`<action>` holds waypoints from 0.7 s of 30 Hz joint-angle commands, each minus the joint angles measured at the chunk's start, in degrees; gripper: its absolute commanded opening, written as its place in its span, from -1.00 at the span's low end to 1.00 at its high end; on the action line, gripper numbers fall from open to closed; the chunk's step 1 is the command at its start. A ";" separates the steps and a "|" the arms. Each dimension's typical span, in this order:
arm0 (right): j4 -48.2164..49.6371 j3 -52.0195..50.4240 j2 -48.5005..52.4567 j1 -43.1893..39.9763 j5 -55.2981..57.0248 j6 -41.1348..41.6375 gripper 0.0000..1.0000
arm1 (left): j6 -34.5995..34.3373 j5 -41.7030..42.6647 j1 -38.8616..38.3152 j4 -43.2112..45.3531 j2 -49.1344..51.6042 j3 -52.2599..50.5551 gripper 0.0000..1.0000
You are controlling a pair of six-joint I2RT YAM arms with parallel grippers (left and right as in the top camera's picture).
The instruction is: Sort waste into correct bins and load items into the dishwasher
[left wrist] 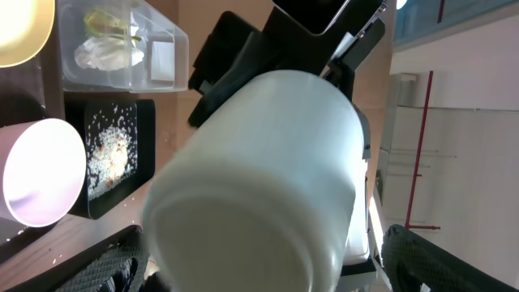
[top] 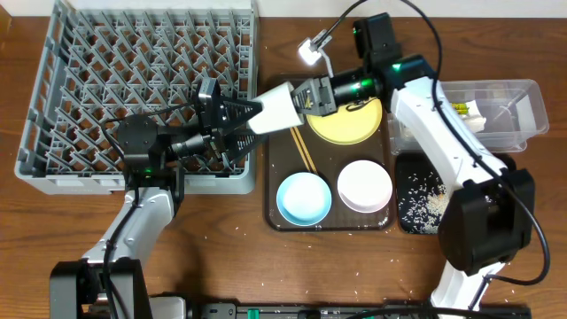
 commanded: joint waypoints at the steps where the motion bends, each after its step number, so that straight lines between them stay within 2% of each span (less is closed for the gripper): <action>1: 0.15 -0.33 1.29 1.66 -3.74 -0.35 -0.98 | 0.20 0.98 -0.07 0.72 -0.48 0.39 0.84; 11: 0.09 -0.37 1.31 2.29 -2.62 -0.37 -0.98 | 0.35 1.20 -0.09 1.44 -0.48 0.39 0.80; 18: -0.07 -0.39 1.31 3.72 -1.68 -0.35 -0.98 | 0.35 2.05 -0.09 3.28 -0.48 0.39 0.60; 21: -0.07 -0.39 1.31 3.74 -1.73 -0.35 -0.98 | 0.59 2.78 -0.09 3.28 -0.48 0.39 0.57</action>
